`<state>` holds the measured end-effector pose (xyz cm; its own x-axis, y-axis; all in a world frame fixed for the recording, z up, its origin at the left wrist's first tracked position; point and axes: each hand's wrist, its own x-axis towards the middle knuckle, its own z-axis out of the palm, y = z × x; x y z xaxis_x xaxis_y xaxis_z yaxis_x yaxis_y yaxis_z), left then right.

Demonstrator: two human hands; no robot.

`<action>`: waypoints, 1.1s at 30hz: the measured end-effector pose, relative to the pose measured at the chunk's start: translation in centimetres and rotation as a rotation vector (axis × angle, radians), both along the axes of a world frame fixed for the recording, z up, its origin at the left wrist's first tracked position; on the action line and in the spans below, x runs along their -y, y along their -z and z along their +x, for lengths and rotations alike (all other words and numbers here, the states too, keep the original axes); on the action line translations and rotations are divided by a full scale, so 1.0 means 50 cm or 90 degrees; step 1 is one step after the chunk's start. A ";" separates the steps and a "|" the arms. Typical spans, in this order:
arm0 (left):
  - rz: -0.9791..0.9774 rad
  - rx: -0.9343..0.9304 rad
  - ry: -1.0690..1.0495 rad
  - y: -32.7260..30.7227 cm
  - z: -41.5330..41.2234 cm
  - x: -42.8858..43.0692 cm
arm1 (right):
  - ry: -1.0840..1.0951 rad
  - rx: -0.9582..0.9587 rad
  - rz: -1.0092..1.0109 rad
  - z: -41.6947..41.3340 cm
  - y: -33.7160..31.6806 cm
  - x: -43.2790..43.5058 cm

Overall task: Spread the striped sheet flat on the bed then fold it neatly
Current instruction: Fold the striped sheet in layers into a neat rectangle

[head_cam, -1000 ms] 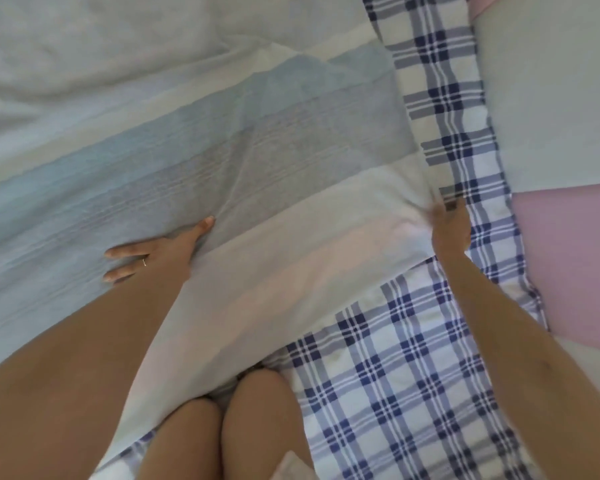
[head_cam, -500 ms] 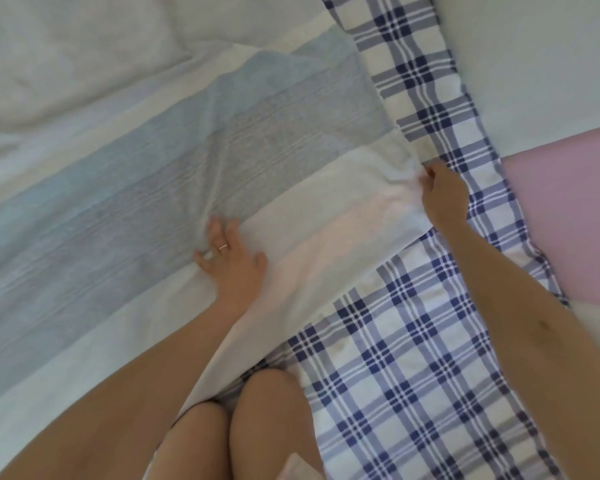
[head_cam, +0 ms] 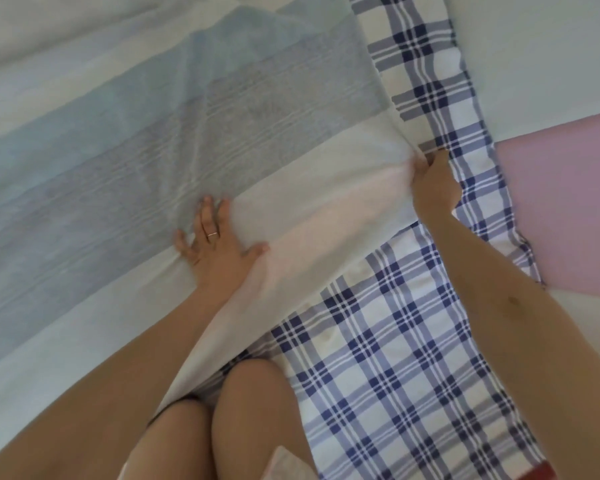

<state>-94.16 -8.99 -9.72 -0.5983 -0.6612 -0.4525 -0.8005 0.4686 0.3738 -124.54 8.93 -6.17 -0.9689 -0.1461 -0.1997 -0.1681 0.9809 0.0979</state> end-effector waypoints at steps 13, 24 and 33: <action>-0.200 -0.044 0.138 -0.004 0.020 0.148 | 0.072 0.092 -0.174 0.050 0.004 -0.020; -0.256 -0.209 0.330 0.005 0.089 0.075 | -0.408 -0.114 -0.134 0.195 0.036 0.062; -0.260 0.014 0.314 0.052 0.190 0.385 | -0.960 0.104 0.057 0.222 0.093 0.448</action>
